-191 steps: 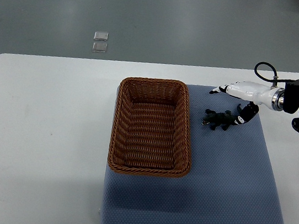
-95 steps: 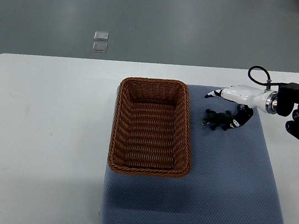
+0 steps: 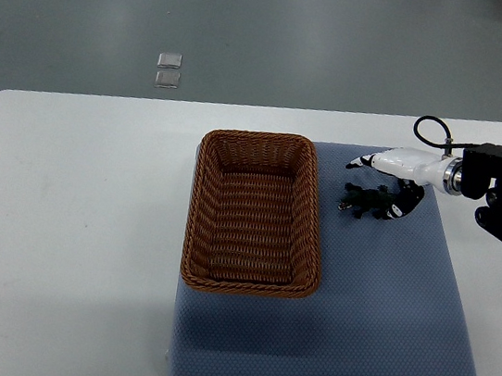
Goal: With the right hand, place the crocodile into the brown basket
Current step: 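Close the right hand fingers to grasp the crocodile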
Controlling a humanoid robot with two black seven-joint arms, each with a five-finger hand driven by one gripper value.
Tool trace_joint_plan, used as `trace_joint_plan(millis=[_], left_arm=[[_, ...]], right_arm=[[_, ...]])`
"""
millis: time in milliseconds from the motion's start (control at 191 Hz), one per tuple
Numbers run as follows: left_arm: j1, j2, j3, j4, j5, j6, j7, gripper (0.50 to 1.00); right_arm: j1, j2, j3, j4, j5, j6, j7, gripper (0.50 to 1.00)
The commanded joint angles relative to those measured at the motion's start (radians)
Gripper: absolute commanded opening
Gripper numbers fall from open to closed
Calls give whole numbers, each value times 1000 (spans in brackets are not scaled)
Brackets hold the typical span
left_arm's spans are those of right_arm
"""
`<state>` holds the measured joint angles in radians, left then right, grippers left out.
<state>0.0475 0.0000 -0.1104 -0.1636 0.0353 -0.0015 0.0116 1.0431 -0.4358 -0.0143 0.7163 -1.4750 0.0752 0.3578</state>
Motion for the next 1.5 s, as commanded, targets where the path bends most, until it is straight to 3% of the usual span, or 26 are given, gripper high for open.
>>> trace_joint_plan(millis=[0, 163, 661, 729, 1028, 1107, 1280, 1495], left_arm=[[0, 0, 0, -1, 0, 0, -1, 1000], [0, 0, 0, -1, 0, 0, -1, 1000], [0, 0, 0, 1, 0, 0, -1, 1000], [0, 0, 0, -1, 0, 0, -1, 1000], [0, 0, 0, -1, 0, 0, -1, 1000], [0, 0, 0, 1, 0, 0, 1, 1000], [0, 0, 0, -1, 0, 0, 1, 1000], [0, 0, 0, -1, 0, 0, -1, 1000]], right_arm=[[0, 0, -6, 0, -4, 0, -5, 897], [2, -1, -19, 0, -7, 0, -5, 832], [2, -1, -19, 2, -7, 0, 3, 793], [2, -1, -21, 2, -7, 0, 3, 758], [2, -1, -19, 5, -4, 0, 6, 719], [2, -1, -21, 5, -4, 0, 6, 656], [3, -1, -19, 5, -4, 0, 9, 643], [8, -1, -21, 5, -5, 2, 21, 521]])
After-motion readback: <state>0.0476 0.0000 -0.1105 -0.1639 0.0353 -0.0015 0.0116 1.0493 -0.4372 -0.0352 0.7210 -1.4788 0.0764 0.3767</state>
